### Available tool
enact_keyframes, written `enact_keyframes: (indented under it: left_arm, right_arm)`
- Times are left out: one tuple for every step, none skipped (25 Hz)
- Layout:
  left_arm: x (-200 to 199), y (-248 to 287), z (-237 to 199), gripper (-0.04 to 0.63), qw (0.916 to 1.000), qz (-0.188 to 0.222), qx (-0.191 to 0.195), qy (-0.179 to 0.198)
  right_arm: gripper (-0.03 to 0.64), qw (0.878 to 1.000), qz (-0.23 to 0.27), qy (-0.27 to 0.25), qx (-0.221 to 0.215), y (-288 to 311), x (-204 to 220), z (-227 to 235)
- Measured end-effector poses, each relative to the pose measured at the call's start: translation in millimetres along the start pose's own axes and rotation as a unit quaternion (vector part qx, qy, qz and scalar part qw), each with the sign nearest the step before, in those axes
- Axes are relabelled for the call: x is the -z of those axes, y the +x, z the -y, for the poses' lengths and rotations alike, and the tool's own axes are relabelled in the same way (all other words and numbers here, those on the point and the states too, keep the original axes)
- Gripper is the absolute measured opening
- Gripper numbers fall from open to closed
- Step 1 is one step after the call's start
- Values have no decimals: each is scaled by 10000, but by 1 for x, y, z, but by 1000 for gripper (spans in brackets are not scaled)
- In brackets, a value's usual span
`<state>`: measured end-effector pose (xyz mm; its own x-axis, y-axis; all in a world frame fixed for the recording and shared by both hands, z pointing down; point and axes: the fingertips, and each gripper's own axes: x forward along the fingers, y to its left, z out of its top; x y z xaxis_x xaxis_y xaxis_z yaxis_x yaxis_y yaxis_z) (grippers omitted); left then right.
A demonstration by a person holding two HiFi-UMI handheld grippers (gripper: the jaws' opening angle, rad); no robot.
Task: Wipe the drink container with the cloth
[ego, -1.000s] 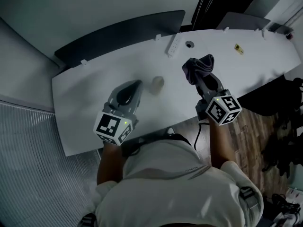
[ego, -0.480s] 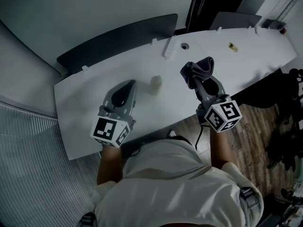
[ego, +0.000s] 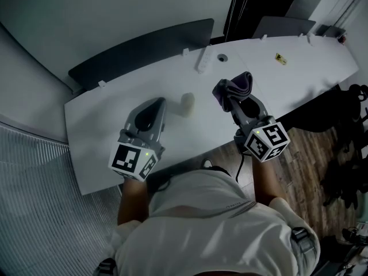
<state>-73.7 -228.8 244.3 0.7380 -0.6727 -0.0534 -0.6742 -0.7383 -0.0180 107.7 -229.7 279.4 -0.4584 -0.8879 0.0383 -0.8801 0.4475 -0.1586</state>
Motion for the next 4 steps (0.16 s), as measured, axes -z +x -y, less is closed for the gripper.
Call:
enact_keyframes:
  left_arm:
    - [0,0,1,3,10000,-3,-1,-2]
    - [0,0,1,3,10000,-4,-2,-5]
    - [0,0,2,3,10000,-5,1,1]
    - [0,0,2,3,10000,-6,6,12]
  right_arm:
    - [98,10000,2,-6,-5,0,-1,0]
    - [98,10000,4,-7,-9,0,-1,0]
    - [98,10000,8,-4,-13,0,-2,0]
    - [98,10000,13,0,-18,-1,-2,0]
